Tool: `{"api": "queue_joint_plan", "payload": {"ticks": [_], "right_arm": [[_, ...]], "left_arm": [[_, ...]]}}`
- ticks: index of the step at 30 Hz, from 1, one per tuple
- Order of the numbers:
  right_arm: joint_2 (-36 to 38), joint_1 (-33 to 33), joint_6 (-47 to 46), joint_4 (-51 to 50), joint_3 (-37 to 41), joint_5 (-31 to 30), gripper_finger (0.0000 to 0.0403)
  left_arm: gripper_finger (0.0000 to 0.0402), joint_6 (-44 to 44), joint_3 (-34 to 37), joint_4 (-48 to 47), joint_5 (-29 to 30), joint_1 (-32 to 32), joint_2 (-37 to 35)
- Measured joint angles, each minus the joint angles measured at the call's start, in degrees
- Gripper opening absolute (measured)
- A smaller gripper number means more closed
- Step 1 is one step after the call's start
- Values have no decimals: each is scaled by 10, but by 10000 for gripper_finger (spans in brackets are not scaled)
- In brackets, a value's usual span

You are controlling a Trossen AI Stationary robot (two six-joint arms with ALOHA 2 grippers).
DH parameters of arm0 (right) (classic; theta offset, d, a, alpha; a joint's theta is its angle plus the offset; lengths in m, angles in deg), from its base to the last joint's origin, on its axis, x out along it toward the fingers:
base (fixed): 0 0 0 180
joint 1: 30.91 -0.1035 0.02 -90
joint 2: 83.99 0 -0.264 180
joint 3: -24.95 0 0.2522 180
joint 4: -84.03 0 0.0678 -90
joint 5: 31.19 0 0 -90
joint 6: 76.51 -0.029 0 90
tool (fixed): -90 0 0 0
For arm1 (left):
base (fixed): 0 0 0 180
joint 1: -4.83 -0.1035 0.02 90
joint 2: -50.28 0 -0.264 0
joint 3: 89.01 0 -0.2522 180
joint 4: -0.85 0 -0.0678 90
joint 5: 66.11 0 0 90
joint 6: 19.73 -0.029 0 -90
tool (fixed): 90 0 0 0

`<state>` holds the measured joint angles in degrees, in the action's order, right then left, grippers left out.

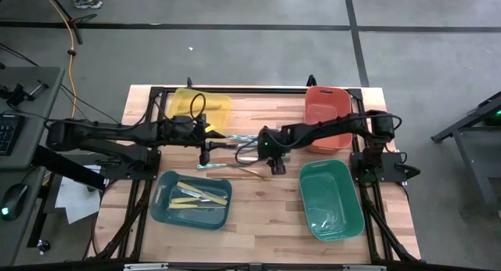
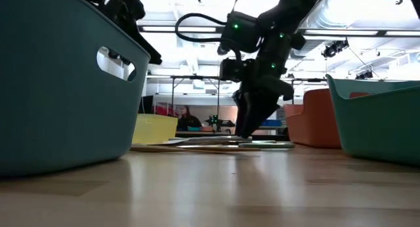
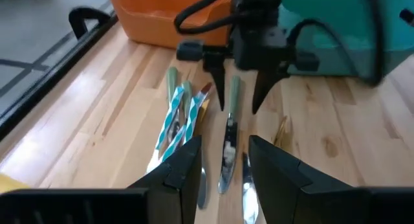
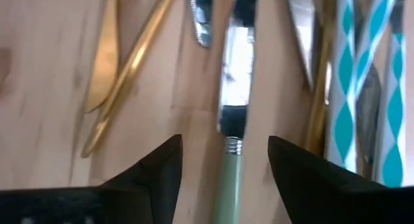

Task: Sort silverware by color (type)
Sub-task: Put the green knife into the orange bin

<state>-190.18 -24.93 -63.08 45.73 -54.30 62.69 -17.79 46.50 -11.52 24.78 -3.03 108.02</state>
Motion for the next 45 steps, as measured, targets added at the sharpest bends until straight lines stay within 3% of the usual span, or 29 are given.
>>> {"api": "queue_joint_plan", "payload": {"ticks": [15, 23, 36, 45], "right_arm": [[-48, 9, -19, 10, -3, 9, 133], [-49, 8, -35, -4, -3, 8, 17], [-50, 7, -41, -11, -2, -2, 10], [-7, 7, -49, -39, 3, -12, 2]], "left_arm": [[117, 0, 0, 7, 0, 0, -4], [117, 0, 0, 5, 0, 0, -4], [117, -11, 0, 5, 0, 0, -4], [117, -28, -1, -25, 0, 0, -24]]}}
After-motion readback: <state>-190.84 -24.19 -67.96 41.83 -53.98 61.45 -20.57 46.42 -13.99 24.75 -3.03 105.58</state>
